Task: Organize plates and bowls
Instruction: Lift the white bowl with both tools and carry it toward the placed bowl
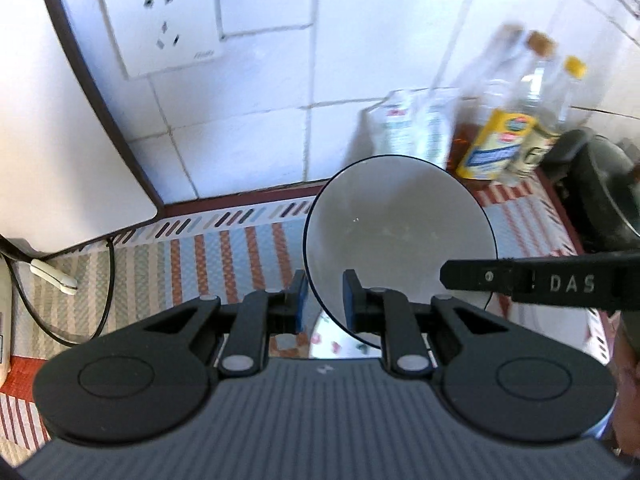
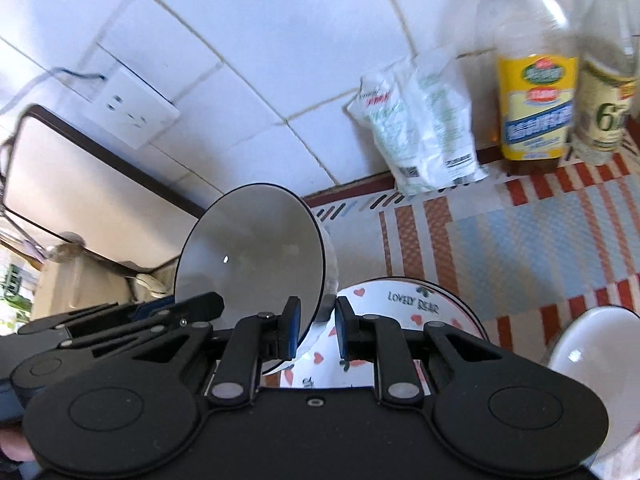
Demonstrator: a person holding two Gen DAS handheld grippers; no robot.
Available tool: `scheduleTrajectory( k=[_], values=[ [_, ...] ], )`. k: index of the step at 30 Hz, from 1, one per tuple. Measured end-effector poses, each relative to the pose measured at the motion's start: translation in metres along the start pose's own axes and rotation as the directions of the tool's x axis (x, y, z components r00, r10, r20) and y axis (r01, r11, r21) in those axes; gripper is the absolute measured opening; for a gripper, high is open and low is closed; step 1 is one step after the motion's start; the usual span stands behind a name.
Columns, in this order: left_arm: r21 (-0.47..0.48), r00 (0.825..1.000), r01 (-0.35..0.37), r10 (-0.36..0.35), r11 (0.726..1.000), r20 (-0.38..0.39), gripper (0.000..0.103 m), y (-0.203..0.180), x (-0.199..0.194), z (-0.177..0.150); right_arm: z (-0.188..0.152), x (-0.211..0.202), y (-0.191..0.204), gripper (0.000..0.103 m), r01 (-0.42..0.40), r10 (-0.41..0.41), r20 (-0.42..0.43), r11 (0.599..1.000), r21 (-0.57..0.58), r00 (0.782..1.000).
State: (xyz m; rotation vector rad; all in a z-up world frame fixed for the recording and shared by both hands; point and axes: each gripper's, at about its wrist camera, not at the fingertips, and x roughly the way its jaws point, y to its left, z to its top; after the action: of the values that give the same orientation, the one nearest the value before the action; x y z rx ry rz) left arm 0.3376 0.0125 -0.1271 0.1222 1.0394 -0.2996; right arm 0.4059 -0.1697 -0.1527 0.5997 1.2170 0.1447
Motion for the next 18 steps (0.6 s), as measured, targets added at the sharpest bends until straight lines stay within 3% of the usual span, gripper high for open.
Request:
scheduleTrajectory(
  k=[9,18],
  values=[
    [0.126,0.998,0.043,-0.048,0.991,0.036,0.017,-0.068,-0.039,-0.010,-0.018,-0.074,-0.029,0.022,0.010,-0.011,0.058,1.000,0.005,0.998],
    [0.201,0.995,0.104,-0.100,0.974,-0.030,0.016,-0.153,-0.025,-0.022,-0.050,-0.133,-0.081,0.023,0.074,-0.081,0.117,0.995,0.060,0.990]
  ],
)
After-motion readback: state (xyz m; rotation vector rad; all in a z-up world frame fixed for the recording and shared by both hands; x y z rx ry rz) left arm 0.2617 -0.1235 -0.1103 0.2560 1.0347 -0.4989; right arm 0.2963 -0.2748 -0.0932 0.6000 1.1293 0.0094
